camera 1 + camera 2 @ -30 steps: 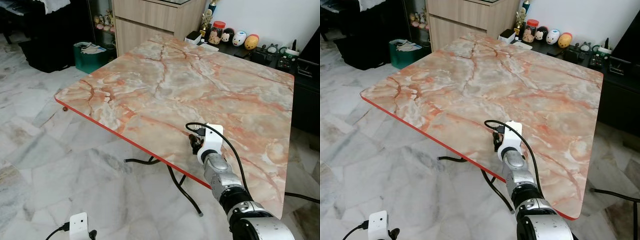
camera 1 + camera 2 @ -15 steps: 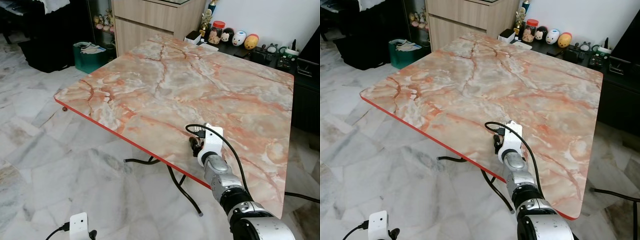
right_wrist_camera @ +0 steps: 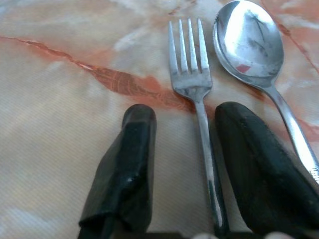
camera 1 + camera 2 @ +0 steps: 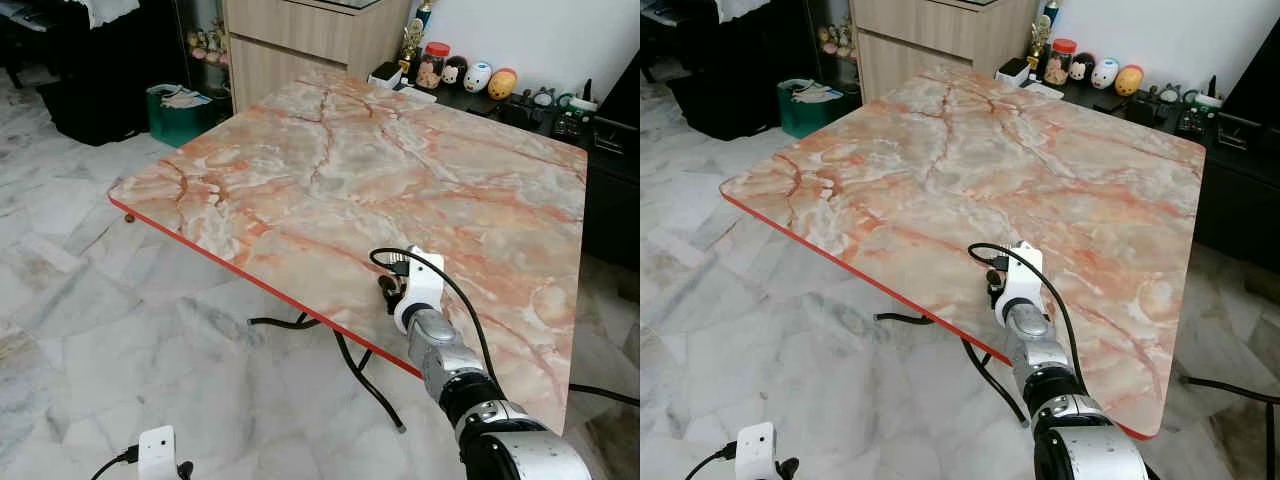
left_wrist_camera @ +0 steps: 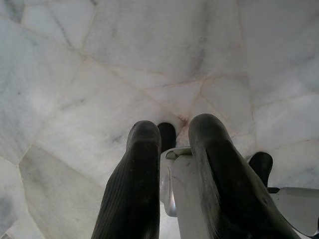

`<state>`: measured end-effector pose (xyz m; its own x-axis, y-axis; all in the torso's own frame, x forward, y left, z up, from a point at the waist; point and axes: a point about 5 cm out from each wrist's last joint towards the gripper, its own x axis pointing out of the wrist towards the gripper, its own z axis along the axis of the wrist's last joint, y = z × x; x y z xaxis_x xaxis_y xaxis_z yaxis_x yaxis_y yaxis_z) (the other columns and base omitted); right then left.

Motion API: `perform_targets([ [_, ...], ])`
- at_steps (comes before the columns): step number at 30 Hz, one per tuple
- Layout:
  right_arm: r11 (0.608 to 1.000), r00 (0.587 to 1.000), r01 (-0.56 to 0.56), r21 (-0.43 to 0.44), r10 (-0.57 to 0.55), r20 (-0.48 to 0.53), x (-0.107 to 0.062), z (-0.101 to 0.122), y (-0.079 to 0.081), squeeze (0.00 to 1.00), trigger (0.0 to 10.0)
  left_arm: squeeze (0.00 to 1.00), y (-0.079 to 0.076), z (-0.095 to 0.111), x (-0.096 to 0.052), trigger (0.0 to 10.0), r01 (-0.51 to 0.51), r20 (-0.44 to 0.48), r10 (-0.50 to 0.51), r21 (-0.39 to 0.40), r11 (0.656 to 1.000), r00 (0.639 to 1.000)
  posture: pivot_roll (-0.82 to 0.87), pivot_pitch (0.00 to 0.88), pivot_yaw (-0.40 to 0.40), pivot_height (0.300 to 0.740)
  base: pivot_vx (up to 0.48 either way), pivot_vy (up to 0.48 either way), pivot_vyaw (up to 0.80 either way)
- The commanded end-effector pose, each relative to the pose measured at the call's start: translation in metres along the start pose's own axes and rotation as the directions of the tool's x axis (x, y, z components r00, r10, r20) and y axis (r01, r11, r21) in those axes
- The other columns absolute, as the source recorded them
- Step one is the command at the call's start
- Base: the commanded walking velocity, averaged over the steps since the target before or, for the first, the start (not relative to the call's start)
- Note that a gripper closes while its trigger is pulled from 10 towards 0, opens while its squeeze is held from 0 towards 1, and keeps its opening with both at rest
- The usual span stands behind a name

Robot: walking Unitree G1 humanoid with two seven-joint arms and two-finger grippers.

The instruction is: Setting the table

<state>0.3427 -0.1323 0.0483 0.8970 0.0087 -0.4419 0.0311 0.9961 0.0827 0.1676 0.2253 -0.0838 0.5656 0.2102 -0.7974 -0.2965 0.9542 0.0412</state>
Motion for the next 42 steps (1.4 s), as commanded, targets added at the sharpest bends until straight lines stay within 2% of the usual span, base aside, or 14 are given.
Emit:
perform_targets([
  [1, 1.0, 0.998, 0.004, -0.012, -0.005, -0.058, -0.001, -0.011, -0.003, 0.0, 0.0, 0.0, 0.002, -0.006, -0.001, 10.0, 0.003, -0.027, -0.003, 0.005, 1.0, 1.0, 0.04, 0.022, -0.087, 0.74, 0.0, 0.0, 0.0],
  [15, 1.0, 0.998, -0.006, -0.013, 0.005, -0.066, -0.001, -0.014, -0.004, 0.0, 0.0, 0.0, 0.012, -0.006, -0.001, 10.0, -0.007, -0.034, 0.007, 0.002, 1.0, 0.999, 0.04, 0.02, -0.088, 0.74, 0.0, 0.0, 0.0],
  [24, 1.0, 0.998, -0.02, -0.01, 0.02, -0.064, -0.001, -0.016, -0.002, 0.0, 0.0, 0.0, 0.007, -0.008, -0.002, 10.0, -0.003, -0.037, 0.003, 0.004, 1.0, 0.999, 0.04, 0.019, -0.091, 0.74, 0.0, 0.0, 0.0],
  [30, 1.0, 1.0, -0.022, 0.01, 0.022, -0.012, -0.001, -0.011, -0.001, 0.0, 0.0, 0.0, 0.007, -0.008, -0.002, 10.0, -0.004, -0.038, 0.004, 0.003, 1.0, 0.999, 0.04, 0.013, -0.09, 0.74, 0.0, 0.0, 0.0],
  [31, 1.0, 0.999, -0.028, 0.003, 0.028, 0.018, -0.001, -0.007, -0.001, 0.0, 1.3, 0.0, 0.007, -0.009, -0.002, 10.0, -0.004, -0.039, 0.005, 0.005, 1.0, 0.999, 0.04, 0.01, -0.091, 0.74, 0.0, 0.0, 0.0],
  [32, 1.0, 0.999, -0.031, -0.002, 0.032, 0.031, -0.001, -0.005, -0.001, 0.0, 1.3, 0.0, 0.007, -0.009, -0.002, 10.0, -0.005, -0.039, 0.005, 0.005, 1.0, 0.999, 0.04, 0.01, -0.091, 0.74, 0.0, 0.0, 0.0],
  [33, 1.0, 0.998, -0.03, -0.009, 0.03, 0.056, -0.001, -0.001, 0.0, 0.0, 8.4, 0.0, 0.007, -0.009, -0.002, 10.0, -0.005, -0.039, 0.005, 0.006, 1.0, 0.999, 0.04, 0.007, -0.091, 0.74, 0.0, 0.0, 0.0],
  [34, 0.999, 0.995, -0.029, -0.018, 0.031, 0.099, -0.001, 0.005, 0.0, 0.0, 10.0, 0.0, 0.007, -0.009, -0.002, 10.0, -0.006, -0.038, 0.006, 0.007, 1.0, 0.999, 0.04, 0.004, -0.092, 0.74, 0.0, 0.0, 0.0],
  [36, 0.999, 0.985, -0.027, -0.027, 0.031, 0.168, -0.002, 0.016, 0.0, 0.0, 10.0, 0.0, 0.007, -0.009, -0.002, 10.0, -0.007, -0.038, 0.007, 0.007, 1.0, 0.999, 0.04, 0.0, -0.092, 0.74, 0.0, 0.0, 0.0],
  [37, 0.998, 0.971, -0.021, -0.058, 0.034, 0.239, -0.003, 0.026, 0.0, 0.0, 10.0, 0.0, 0.007, -0.009, -0.002, 10.0, -0.007, -0.039, 0.008, 0.008, 1.0, 0.999, 0.03, 0.0, -0.093, 0.74, 0.0, 0.0, 0.0],
  [40, 0.994, 0.941, -0.005, -0.105, 0.041, 0.336, -0.008, 0.04, -0.001, 0.0, 10.0, 0.0, 0.007, -0.01, -0.002, 10.0, -0.009, -0.04, 0.009, 0.01, 1.0, 0.999, 0.03, 0.0, -0.095, 0.74, 0.0, 0.0, 0.0],
  [42, 0.994, 0.926, 0.007, -0.108, 0.034, 0.375, -0.011, 0.044, -0.003, 0.0, 10.0, 0.0, 0.007, -0.011, -0.002, 10.0, -0.01, -0.042, 0.011, 0.011, 1.0, 0.999, 0.04, 0.0, -0.096, 0.74, 0.0, 0.0, 0.0],
])
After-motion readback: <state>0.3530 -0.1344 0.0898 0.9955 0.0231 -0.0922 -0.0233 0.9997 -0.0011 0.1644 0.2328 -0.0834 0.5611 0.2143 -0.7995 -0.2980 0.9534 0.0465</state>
